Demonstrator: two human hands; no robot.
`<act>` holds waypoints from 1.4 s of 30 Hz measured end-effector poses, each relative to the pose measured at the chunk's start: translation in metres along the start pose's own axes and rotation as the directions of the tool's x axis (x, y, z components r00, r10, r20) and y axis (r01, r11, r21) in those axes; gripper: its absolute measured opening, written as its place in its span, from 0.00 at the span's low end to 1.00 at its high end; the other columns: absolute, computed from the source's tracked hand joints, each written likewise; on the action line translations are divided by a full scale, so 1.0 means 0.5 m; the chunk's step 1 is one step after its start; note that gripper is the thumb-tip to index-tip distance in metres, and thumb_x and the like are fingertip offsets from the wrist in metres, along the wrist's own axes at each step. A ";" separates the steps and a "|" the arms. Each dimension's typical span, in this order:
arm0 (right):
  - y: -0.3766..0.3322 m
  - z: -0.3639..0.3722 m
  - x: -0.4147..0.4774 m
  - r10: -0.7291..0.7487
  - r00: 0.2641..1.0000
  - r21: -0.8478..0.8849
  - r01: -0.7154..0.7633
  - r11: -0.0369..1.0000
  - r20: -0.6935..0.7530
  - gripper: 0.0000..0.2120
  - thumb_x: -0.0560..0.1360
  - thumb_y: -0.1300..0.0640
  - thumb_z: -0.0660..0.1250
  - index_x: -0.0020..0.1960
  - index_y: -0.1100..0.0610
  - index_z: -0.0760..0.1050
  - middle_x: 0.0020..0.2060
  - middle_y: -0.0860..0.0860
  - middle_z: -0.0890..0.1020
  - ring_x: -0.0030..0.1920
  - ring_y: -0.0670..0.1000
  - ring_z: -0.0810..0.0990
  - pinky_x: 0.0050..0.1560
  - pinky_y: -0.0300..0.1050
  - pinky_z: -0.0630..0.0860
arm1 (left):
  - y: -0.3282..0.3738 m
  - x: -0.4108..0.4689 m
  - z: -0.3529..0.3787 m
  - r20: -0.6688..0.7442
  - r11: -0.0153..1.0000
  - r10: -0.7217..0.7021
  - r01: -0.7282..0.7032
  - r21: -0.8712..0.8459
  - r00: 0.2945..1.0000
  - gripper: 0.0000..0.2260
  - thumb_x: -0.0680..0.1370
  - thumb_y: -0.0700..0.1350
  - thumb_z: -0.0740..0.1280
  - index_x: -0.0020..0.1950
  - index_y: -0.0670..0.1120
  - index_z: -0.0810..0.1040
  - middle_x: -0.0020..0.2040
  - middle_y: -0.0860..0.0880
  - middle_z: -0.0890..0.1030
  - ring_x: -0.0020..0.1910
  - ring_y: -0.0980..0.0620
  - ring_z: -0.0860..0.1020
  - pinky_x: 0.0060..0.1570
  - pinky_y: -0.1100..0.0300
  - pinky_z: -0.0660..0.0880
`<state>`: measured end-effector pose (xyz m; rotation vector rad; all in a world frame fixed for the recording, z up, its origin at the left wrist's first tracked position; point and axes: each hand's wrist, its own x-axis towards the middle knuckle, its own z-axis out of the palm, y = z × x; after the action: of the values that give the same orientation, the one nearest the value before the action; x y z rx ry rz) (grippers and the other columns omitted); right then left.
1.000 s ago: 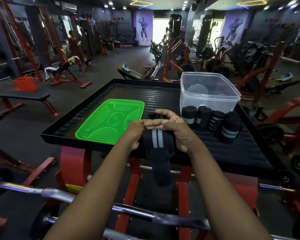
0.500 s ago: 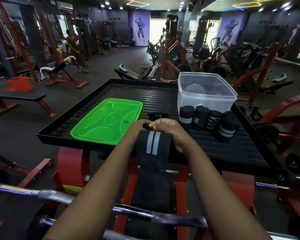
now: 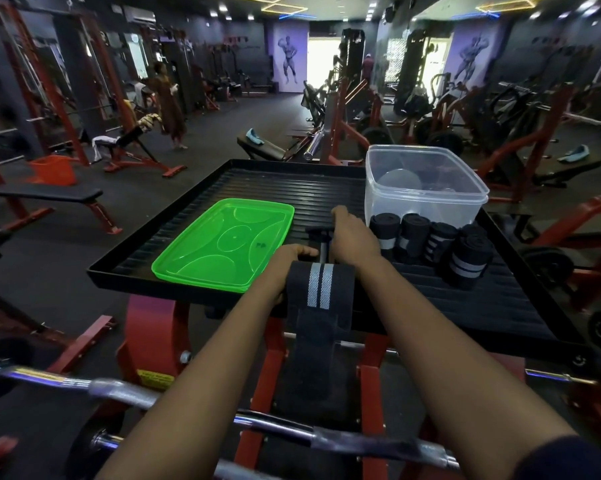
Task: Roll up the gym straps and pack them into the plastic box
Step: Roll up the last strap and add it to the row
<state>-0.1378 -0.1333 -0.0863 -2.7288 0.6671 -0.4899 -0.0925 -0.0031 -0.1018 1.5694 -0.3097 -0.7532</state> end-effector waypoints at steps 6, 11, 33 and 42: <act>0.011 -0.008 0.016 -0.123 0.985 -0.108 0.111 0.988 -0.117 0.10 0.81 0.59 0.57 0.59 0.58 0.73 0.56 0.56 0.76 0.58 0.58 0.75 0.51 0.53 0.72 | -0.001 0.024 -0.009 -0.124 0.886 0.330 -0.261 0.384 0.936 0.16 0.75 0.36 0.69 0.62 0.39 0.75 0.55 0.44 0.81 0.48 0.53 0.77 0.49 0.67 0.71; 0.012 -0.007 0.001 -0.178 0.942 0.048 0.200 0.979 -0.284 0.11 0.80 0.60 0.57 0.58 0.59 0.74 0.54 0.57 0.77 0.55 0.58 0.74 0.46 0.48 0.67 | 0.042 0.045 -0.015 -0.261 0.798 0.568 -0.445 0.406 0.780 0.17 0.78 0.40 0.65 0.67 0.44 0.74 0.60 0.46 0.78 0.54 0.53 0.78 0.52 0.66 0.70; 0.012 0.016 0.001 -0.248 0.853 0.237 0.387 0.891 -0.460 0.21 0.77 0.46 0.55 0.46 0.61 0.78 0.48 0.57 0.74 0.48 0.58 0.76 0.41 0.53 0.77 | 0.022 0.060 0.001 -0.193 0.739 0.671 -0.665 0.106 0.715 0.06 0.79 0.41 0.65 0.52 0.46 0.81 0.36 0.54 0.79 0.33 0.60 0.75 0.37 0.67 0.72; 0.008 0.013 0.000 -0.153 0.870 0.327 0.332 0.885 -0.468 0.14 0.72 0.53 0.68 0.34 0.60 0.72 0.38 0.53 0.74 0.41 0.56 0.74 0.43 0.47 0.69 | 0.017 0.047 -0.004 -0.201 0.702 0.711 -0.694 0.157 0.674 0.10 0.78 0.38 0.65 0.44 0.53 0.80 0.43 0.56 0.82 0.42 0.62 0.79 0.48 0.65 0.75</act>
<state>-0.1371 -0.1354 -0.0936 -2.3296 0.2573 -1.1794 -0.0717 -0.0171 -0.1004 1.4204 -0.7126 0.0721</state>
